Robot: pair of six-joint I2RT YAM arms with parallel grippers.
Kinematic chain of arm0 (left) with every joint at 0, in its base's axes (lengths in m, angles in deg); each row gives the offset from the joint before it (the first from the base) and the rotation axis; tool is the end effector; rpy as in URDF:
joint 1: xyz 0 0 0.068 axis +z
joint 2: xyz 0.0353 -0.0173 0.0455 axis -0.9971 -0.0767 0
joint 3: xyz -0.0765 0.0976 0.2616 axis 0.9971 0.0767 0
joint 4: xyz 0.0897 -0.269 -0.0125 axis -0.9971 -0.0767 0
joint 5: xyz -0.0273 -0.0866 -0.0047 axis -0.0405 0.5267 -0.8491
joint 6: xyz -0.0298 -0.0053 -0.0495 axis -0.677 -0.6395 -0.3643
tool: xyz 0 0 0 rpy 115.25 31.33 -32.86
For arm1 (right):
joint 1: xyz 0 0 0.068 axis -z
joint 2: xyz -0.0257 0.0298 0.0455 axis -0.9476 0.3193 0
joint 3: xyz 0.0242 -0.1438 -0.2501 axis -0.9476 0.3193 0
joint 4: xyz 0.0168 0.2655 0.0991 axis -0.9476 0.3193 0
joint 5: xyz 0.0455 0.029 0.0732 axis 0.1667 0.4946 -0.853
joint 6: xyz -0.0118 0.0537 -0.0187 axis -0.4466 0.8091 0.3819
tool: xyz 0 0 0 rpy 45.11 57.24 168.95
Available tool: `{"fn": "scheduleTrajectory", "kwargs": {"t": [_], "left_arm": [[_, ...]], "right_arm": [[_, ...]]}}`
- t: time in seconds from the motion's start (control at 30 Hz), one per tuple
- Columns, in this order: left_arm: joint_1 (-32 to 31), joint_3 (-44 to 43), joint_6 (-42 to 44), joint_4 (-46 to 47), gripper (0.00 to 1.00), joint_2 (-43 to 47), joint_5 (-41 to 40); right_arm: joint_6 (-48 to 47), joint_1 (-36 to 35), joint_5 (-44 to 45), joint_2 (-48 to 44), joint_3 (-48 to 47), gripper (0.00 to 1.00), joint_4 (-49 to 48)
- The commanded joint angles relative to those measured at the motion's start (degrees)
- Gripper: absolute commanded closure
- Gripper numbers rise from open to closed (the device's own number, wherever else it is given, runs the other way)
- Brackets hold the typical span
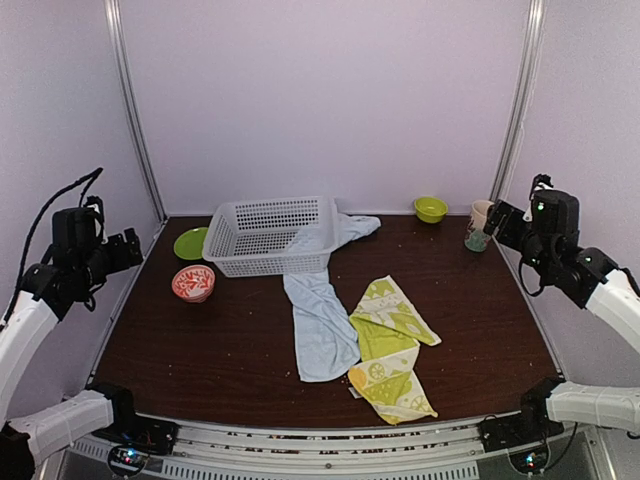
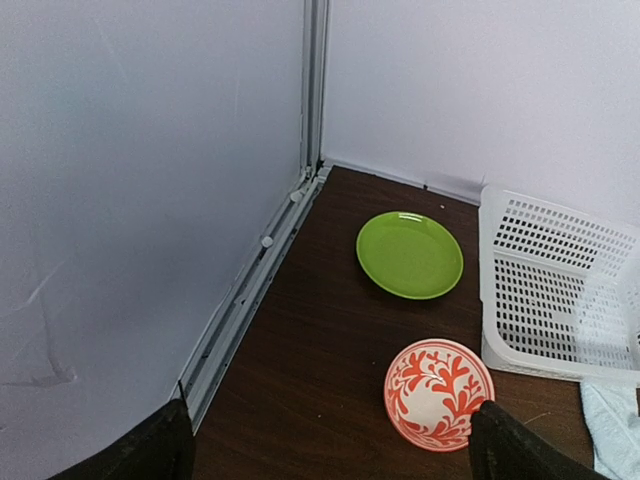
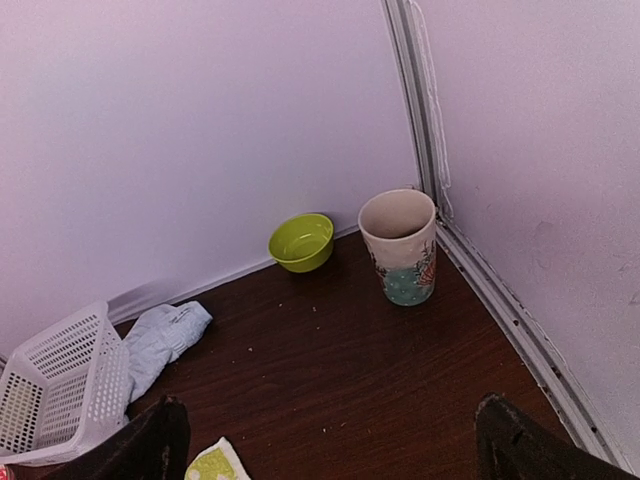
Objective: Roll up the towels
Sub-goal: Pick up the towel from the center of the board.
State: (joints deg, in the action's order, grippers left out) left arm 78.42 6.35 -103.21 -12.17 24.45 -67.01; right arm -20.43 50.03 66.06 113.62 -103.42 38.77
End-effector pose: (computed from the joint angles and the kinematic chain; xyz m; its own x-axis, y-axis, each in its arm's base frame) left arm 0.1851 -0.0085 0.3331 -0.3232 -0.3263 -0.8883 -0.3505 0.9132 -0.2079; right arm 0.2108 0.0649 0.3497 -0.2442 0.3486 -0.9049 0.1379 0.9362 0.3234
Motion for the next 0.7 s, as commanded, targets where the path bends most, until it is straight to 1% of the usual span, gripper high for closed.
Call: {"fn": "scheduleTrajectory", "kwargs": {"t": [0.0,0.1,0.23,0.3,0.4,0.5,0.57,0.67], "left_arm": [[0.01,0.95,1.14,3.19,0.02,1.90,1.22],[0.04,1.32,1.32,3.33,0.02,1.02,3.11],[0.03,0.78,1.07,2.97,0.02,-1.84,6.50],[0.02,-0.07,0.64,1.74,0.02,-3.55,7.66],[0.03,-0.46,-0.26,0.94,0.02,-4.97,9.86],[-0.01,-0.06,-0.57,1.28,0.02,-4.79,11.22],[-0.03,0.11,-0.57,1.55,0.02,-4.82,11.39],[0.02,-0.07,-0.48,1.46,0.02,-5.37,12.00]], "right_arm": [[-3.72,0.03,-8.07,0.38,-1.14,0.00,0.48],[-4.70,-2.22,-11.27,4.26,-4.74,0.00,5.04],[-2.39,-11.40,-9.83,12.04,-6.64,0.04,8.02],[1.41,-14.51,-12.23,16.42,-5.99,0.10,8.52],[7.80,-16.21,-18.96,21.10,-0.59,0.25,3.83],[11.29,-18.06,-20.25,25.66,2.54,0.37,1.31],[12.41,-18.40,-20.35,28.17,3.29,0.40,1.54],[13.04,-18.44,-20.42,30.73,3.97,0.41,1.59]]}}
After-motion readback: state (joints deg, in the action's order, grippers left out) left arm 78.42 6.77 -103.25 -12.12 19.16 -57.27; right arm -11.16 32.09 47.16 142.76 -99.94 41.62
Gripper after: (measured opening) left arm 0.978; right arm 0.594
